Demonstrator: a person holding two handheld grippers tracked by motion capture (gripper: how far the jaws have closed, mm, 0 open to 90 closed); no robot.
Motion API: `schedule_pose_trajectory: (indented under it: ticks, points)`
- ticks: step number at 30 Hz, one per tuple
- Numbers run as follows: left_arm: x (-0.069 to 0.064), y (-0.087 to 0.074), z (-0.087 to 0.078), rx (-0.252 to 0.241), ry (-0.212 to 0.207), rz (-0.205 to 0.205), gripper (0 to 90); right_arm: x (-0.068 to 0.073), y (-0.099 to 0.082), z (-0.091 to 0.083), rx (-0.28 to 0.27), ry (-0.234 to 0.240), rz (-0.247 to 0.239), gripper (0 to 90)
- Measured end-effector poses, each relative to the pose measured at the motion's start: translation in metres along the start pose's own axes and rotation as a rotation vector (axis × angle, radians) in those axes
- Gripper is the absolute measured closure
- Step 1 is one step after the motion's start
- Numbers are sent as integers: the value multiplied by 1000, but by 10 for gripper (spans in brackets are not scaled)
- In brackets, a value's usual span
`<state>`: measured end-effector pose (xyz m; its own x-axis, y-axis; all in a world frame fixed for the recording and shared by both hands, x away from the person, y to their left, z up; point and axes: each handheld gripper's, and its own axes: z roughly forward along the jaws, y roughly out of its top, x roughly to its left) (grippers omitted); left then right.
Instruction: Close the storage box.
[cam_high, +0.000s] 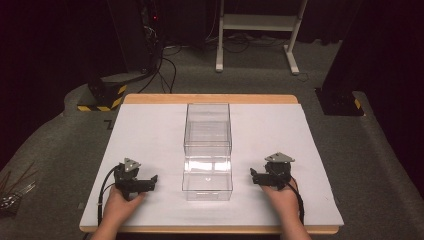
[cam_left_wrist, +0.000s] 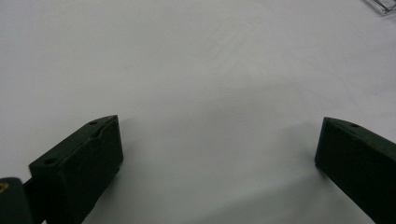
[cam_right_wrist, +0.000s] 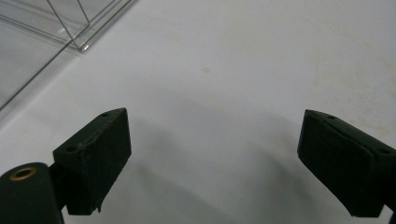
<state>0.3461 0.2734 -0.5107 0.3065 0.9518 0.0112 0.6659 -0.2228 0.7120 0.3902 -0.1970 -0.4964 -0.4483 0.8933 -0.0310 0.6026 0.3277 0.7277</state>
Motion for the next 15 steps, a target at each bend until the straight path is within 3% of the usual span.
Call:
schedule_pose_trajectory:
  ticks: [11,15]
  points:
    - [0,0,0,0,0,0,11,6,4,-14,-57,26,-34,104]
    - [0,0,0,0,1,0,12,9,6,-19,-67,27,-27,105]
